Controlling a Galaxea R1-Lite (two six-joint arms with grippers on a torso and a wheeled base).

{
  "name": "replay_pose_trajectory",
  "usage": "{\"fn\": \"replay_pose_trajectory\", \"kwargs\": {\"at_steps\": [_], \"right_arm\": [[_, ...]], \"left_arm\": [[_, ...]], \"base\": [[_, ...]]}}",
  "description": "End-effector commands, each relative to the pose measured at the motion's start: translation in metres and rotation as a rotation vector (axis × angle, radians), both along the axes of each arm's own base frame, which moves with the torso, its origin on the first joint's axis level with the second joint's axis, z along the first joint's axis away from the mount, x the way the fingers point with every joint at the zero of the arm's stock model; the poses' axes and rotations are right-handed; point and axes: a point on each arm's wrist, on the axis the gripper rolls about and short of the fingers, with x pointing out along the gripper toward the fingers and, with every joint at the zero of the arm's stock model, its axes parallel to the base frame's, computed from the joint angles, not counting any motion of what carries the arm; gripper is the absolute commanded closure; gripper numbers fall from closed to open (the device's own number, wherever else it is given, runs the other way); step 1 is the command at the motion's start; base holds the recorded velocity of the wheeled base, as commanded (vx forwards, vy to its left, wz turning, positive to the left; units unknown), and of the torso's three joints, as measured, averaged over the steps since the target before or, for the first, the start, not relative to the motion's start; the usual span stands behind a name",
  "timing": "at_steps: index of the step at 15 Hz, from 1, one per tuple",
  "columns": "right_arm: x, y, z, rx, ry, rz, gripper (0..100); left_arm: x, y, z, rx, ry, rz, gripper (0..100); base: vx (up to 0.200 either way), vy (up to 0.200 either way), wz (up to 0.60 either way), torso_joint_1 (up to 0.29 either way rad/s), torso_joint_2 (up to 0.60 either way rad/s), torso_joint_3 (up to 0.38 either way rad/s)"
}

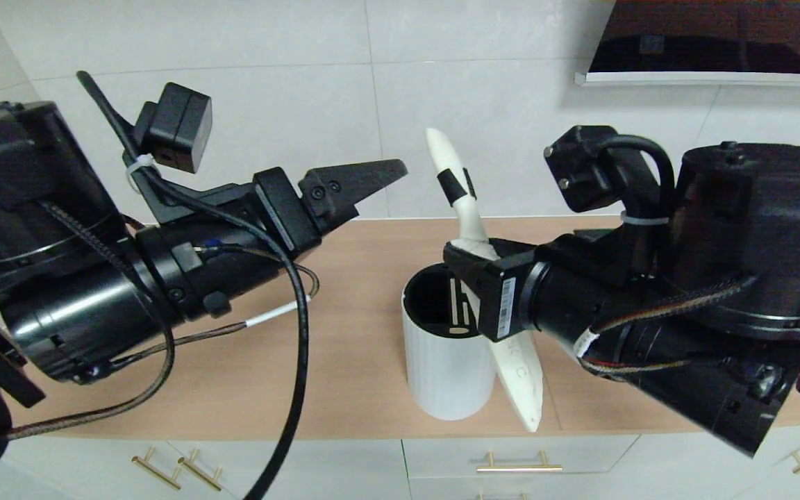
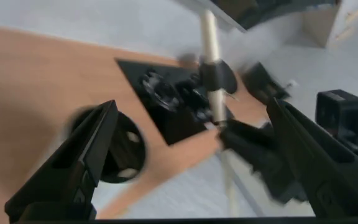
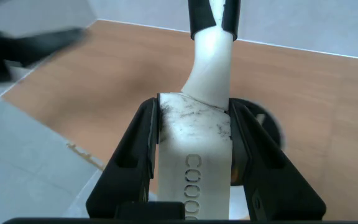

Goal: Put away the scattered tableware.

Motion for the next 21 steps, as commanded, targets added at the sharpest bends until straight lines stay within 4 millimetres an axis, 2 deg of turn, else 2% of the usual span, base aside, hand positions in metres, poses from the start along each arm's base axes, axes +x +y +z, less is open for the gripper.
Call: {"fn": "replay_pose_trajectory", "kwargs": {"at_steps": [1, 4, 8, 19, 20, 21], "right_arm": [[-0.007, 0.008, -0.007, -0.019, 0.013, 0.034, 100], [-0.011, 0.016, -0.013, -0.026, 0.025, 0.056, 100], [-0.016, 0.022, -0.017, -0.034, 0.029, 0.068, 100], [-0.019, 0.025, -0.020, -0.038, 0.036, 0.074, 100], [-0.020, 0.024, -0.021, -0.038, 0.036, 0.074, 100], [-0.020, 0.024, -0.021, -0.038, 0.036, 0.074, 100]], "left_arm": [[0.000, -0.014, -0.005, 0.009, 0.016, -0.029, 0], [0.001, -0.026, -0.011, 0.010, -0.008, -0.056, 0], [0.014, -0.040, -0.030, 0.065, -0.043, 0.028, 0], [0.012, -0.044, -0.031, 0.066, -0.039, 0.017, 0], [0.013, -0.044, -0.031, 0.067, -0.038, 0.019, 100], [0.013, -0.044, -0.031, 0.067, -0.038, 0.019, 100]], "base": [[0.000, 0.000, 0.00, 0.000, 0.00, 0.000], [0.000, 0.000, 0.00, 0.000, 0.00, 0.000], [0.000, 0.000, 0.00, 0.000, 0.00, 0.000], [0.000, 0.000, 0.00, 0.000, 0.00, 0.000], [0.000, 0.000, 0.00, 0.000, 0.00, 0.000], [0.000, 0.000, 0.00, 0.000, 0.00, 0.000]]}}
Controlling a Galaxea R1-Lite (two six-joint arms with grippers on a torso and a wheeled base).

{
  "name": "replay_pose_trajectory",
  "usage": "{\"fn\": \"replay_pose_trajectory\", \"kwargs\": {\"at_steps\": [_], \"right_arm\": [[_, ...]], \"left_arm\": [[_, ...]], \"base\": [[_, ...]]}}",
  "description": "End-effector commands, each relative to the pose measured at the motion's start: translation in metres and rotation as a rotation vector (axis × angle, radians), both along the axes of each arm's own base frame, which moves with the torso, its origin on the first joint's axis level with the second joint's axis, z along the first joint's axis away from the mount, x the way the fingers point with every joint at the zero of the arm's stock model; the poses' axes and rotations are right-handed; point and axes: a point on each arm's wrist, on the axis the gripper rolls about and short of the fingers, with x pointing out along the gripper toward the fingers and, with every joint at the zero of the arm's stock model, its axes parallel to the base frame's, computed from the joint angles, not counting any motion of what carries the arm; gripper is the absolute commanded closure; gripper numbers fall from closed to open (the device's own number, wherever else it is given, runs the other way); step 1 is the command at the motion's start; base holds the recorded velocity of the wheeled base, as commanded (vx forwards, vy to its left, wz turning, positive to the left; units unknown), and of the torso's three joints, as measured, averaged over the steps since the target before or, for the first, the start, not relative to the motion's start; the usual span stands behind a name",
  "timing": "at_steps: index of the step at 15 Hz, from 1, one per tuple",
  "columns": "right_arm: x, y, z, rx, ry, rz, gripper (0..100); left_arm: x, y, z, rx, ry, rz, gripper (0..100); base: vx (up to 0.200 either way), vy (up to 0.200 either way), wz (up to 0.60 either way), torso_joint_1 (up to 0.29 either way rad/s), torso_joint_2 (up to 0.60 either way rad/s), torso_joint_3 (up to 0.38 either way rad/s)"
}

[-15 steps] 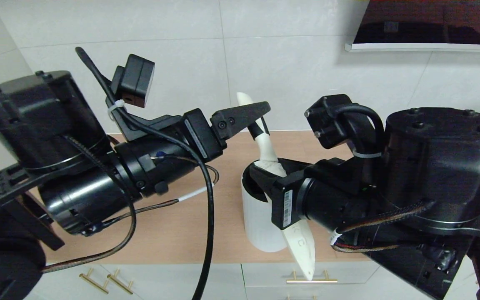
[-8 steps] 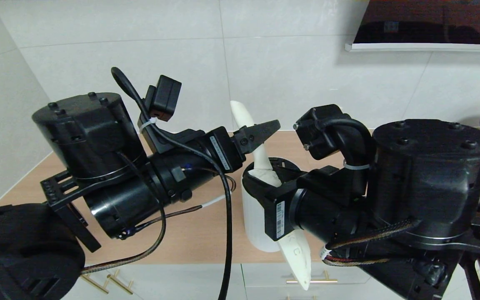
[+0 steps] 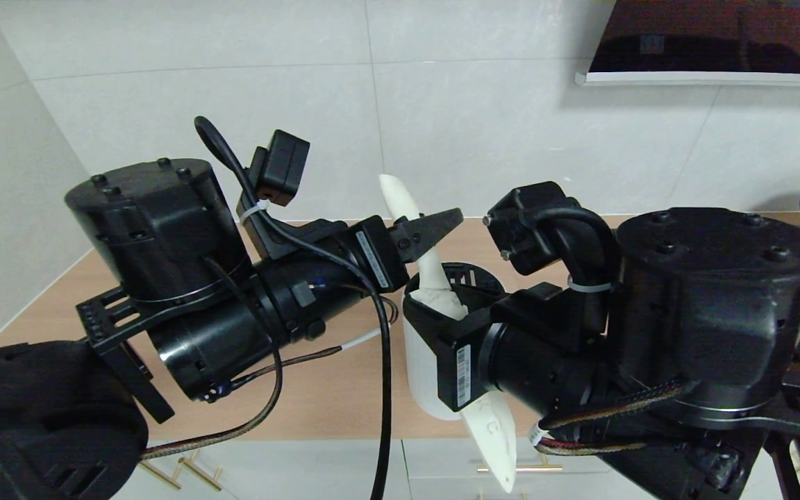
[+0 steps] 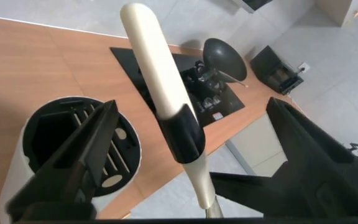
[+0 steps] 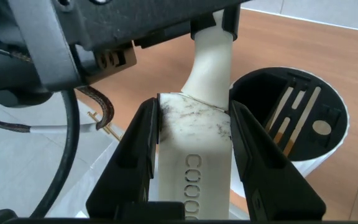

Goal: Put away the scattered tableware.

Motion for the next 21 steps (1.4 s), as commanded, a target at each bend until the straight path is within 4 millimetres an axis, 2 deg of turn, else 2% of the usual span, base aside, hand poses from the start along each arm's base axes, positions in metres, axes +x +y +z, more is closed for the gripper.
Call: {"fn": "replay_pose_trajectory", "kwargs": {"at_steps": [1, 10, 11, 14, 16, 17, 18, 20, 21], "right_arm": [[0.000, 0.000, 0.000, 0.003, -0.002, 0.001, 100], [0.001, 0.001, -0.002, 0.013, -0.008, -0.009, 100], [0.001, 0.001, -0.003, 0.011, -0.007, -0.009, 0], [-0.001, -0.006, 0.004, 0.027, -0.018, -0.015, 0], [-0.005, -0.026, 0.021, 0.072, -0.047, -0.036, 0], [-0.002, -0.048, 0.035, 0.103, -0.074, -0.082, 0], [0.000, -0.060, 0.043, 0.123, -0.090, -0.112, 0], [0.015, -0.090, 0.052, 0.111, -0.120, -0.224, 0], [0.019, -0.099, 0.055, 0.118, -0.128, -0.245, 0]], "left_arm": [[0.000, 0.001, 0.001, -0.002, -0.002, 0.000, 100], [0.000, 0.001, 0.000, 0.003, 0.002, 0.028, 100], [0.000, 0.001, 0.000, 0.006, 0.001, 0.036, 100], [-0.004, 0.006, 0.008, 0.028, -0.046, 0.080, 100], [-0.011, 0.012, 0.019, 0.021, -0.065, 0.094, 100], [-0.015, 0.017, 0.032, -0.002, -0.087, 0.114, 100], [-0.016, 0.019, 0.039, -0.016, -0.099, 0.144, 100], [-0.017, 0.021, 0.054, -0.010, -0.142, 0.205, 100], [-0.016, 0.021, 0.057, 0.011, -0.156, 0.253, 100]], "base": [[0.000, 0.000, 0.00, 0.000, 0.00, 0.000], [0.000, 0.000, 0.00, 0.000, 0.00, 0.000], [0.000, 0.000, 0.00, 0.000, 0.00, 0.000], [0.000, 0.000, 0.00, 0.000, 0.00, 0.000], [0.000, 0.000, 0.00, 0.000, 0.00, 0.000], [0.000, 0.000, 0.00, 0.000, 0.00, 0.000], [0.000, 0.000, 0.00, 0.000, 0.00, 0.000], [0.000, 0.000, 0.00, 0.000, 0.00, 0.000], [0.000, 0.000, 0.00, 0.000, 0.00, 0.000]]}}
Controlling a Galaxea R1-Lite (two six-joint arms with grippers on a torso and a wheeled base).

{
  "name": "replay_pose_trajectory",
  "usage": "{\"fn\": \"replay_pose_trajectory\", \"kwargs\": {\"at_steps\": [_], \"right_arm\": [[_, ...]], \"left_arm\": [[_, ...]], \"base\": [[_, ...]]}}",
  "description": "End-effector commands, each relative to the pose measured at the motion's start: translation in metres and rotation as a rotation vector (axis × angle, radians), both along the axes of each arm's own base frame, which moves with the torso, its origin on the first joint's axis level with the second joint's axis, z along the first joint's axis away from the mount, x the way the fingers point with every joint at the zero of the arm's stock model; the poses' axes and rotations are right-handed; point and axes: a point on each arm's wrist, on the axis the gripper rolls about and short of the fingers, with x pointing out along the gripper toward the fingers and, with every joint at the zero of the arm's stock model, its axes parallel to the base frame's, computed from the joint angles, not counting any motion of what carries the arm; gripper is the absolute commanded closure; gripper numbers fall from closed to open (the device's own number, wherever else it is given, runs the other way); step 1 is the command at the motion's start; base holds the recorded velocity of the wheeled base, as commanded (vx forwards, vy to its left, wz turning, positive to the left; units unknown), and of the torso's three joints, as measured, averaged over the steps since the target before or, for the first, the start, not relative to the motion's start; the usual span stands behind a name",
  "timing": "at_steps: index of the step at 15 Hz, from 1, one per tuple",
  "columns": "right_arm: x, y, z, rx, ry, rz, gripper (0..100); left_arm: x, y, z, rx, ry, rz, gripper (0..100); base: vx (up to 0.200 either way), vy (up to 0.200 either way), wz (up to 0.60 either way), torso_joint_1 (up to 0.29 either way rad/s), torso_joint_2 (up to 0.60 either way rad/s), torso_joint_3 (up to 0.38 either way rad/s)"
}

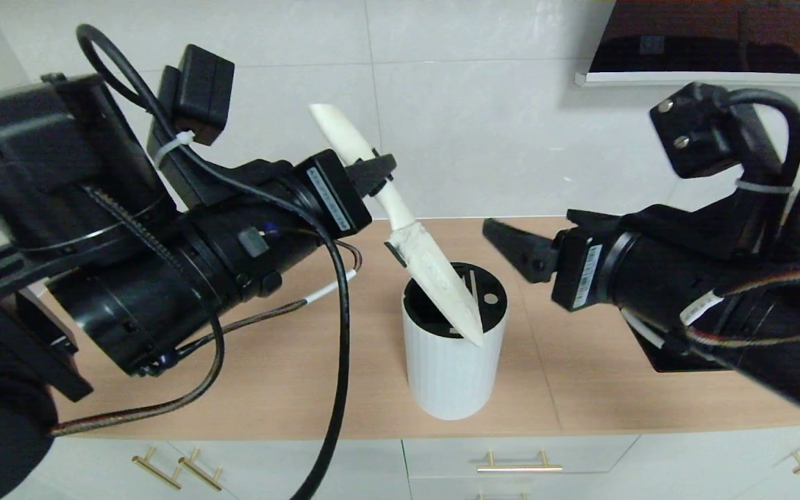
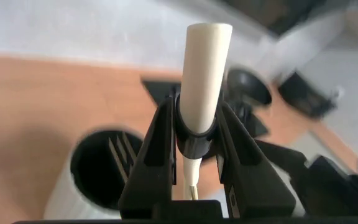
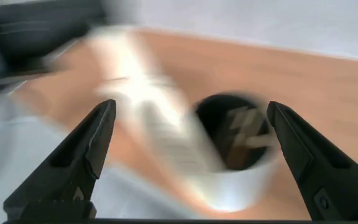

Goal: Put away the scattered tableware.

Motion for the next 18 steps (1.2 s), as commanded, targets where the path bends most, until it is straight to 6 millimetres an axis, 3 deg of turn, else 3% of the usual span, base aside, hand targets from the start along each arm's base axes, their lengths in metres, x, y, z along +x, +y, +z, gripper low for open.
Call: {"fn": "replay_pose_trajectory", "kwargs": {"at_steps": [1, 3, 8, 11, 16, 18], "right_arm": [[0.008, -0.037, 0.018, 0.043, -0.048, -0.090, 0], [0.018, -0.046, 0.017, 0.037, -0.046, -0.124, 0], [0.023, -0.048, 0.015, 0.029, -0.041, -0.142, 0], [0.022, -0.049, 0.015, 0.030, -0.042, -0.145, 0], [0.025, -0.047, 0.009, 0.015, -0.025, -0.147, 0], [0.027, -0.046, 0.007, 0.009, -0.020, -0.147, 0]], "left_arm": [[0.003, 0.001, 0.021, -0.016, -0.057, 0.138, 100], [0.008, -0.002, 0.035, -0.029, -0.092, 0.257, 100], [-0.013, -0.025, 0.051, 0.084, -0.187, 0.307, 100], [-0.010, -0.036, 0.017, 0.209, -0.133, 0.312, 100], [0.003, -0.052, -0.007, 0.274, -0.079, 0.346, 100], [0.004, -0.053, -0.007, 0.274, -0.078, 0.348, 100]], "base": [[0.000, 0.000, 0.00, 0.000, 0.00, 0.000], [0.000, 0.000, 0.00, 0.000, 0.00, 0.000], [0.000, 0.000, 0.00, 0.000, 0.00, 0.000], [0.000, 0.000, 0.00, 0.000, 0.00, 0.000], [0.000, 0.000, 0.00, 0.000, 0.00, 0.000], [0.000, 0.000, 0.00, 0.000, 0.00, 0.000]]}}
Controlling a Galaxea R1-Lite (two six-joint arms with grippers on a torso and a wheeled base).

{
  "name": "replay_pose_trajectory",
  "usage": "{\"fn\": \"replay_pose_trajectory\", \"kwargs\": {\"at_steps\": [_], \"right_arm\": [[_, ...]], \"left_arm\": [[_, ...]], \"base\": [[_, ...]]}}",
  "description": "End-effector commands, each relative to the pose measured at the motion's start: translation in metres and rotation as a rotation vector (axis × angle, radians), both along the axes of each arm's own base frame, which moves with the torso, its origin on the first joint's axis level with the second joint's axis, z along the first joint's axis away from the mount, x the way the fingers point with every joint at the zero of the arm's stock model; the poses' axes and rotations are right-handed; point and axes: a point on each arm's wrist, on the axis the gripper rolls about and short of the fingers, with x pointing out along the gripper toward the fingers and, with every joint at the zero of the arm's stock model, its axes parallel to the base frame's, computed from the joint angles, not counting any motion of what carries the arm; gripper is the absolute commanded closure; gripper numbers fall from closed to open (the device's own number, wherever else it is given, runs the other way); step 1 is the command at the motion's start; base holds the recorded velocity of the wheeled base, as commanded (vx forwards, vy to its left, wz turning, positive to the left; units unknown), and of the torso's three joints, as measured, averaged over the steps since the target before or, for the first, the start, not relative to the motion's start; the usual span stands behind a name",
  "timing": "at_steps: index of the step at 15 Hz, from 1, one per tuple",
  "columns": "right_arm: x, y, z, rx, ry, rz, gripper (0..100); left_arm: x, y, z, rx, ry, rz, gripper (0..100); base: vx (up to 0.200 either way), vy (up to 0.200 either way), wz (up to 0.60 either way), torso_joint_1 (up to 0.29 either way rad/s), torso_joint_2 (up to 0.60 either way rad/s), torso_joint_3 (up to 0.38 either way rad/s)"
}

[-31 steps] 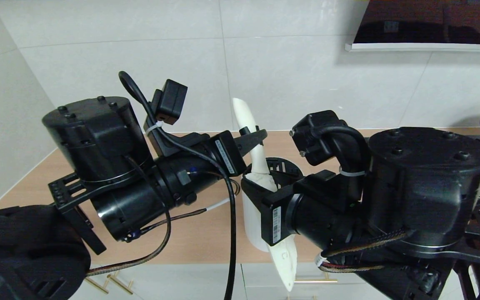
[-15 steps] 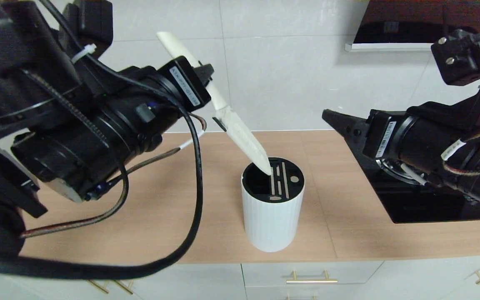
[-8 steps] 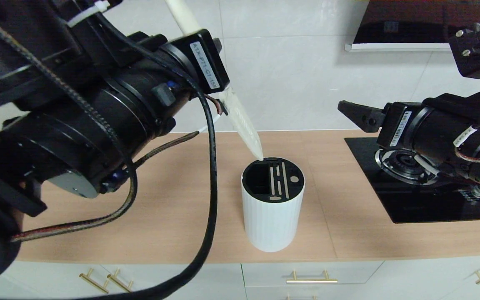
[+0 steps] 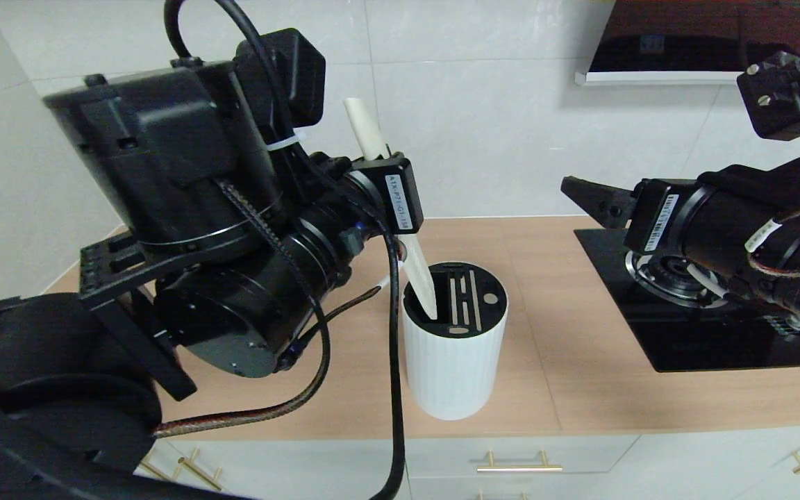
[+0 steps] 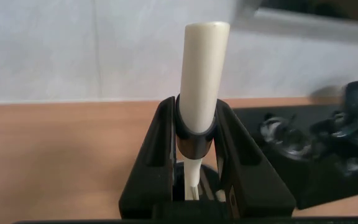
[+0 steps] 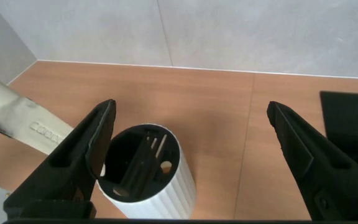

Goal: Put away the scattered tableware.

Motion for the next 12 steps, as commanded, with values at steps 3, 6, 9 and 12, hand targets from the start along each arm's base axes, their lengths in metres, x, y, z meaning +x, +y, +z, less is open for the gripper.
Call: {"fn": "replay_pose_trajectory", "kwargs": {"at_steps": [3, 6, 9, 12], "right_arm": [[0.002, 0.001, -0.003, -0.007, 0.008, 0.001, 0], [0.002, 0.002, -0.004, -0.009, 0.012, 0.002, 0], [0.003, 0.003, -0.006, -0.012, 0.015, 0.002, 0], [0.003, 0.003, -0.006, -0.012, 0.015, 0.002, 0]], "left_arm": [[0.005, -0.006, -0.006, 0.000, 0.004, 0.001, 100], [0.015, -0.016, -0.011, -0.027, -0.017, 0.012, 100], [0.018, -0.018, -0.014, -0.024, -0.013, 0.032, 100], [0.018, -0.018, -0.014, -0.021, -0.012, 0.035, 100]], "base": [[0.000, 0.000, 0.00, 0.000, 0.00, 0.000], [0.000, 0.000, 0.00, 0.000, 0.00, 0.000], [0.000, 0.000, 0.00, 0.000, 0.00, 0.000], [0.000, 0.000, 0.00, 0.000, 0.00, 0.000]]}}
